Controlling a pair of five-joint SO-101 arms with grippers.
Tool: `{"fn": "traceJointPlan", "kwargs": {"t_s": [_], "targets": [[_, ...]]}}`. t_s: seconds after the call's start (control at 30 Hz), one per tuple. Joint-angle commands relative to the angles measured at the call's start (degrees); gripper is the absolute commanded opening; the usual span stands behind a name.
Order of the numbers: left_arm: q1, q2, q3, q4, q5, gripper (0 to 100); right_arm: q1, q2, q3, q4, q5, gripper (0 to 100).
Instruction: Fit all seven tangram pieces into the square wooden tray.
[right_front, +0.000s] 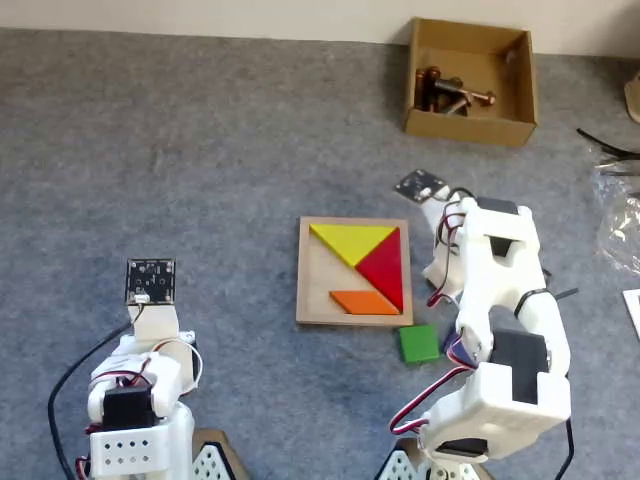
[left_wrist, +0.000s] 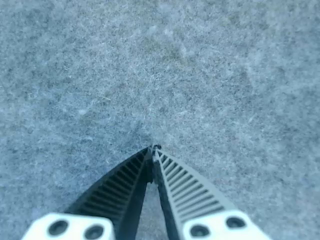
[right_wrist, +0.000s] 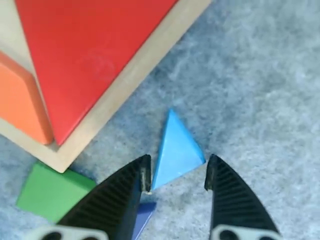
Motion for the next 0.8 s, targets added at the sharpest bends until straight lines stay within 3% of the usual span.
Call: {"fn": "traceJointPlan", "kwargs": {"t_s": [0.0, 0.37, 0.77], "targets": [[-0.48, 0.4, 1.19, 0.44, 0.09, 0, -0.48, -2.86, -0.4, -1.19, 0.79, 17.4], [-0.48, 0.4, 1.19, 0.44, 0.09, 0, -4.79, -2.86, 1.27, -1.19, 0.79, 17.4], [-0.48, 0.4, 1.19, 0.44, 0.09, 0, -4.88, -2.86, 1.98, -1.19, 0.88, 17.0]]}}
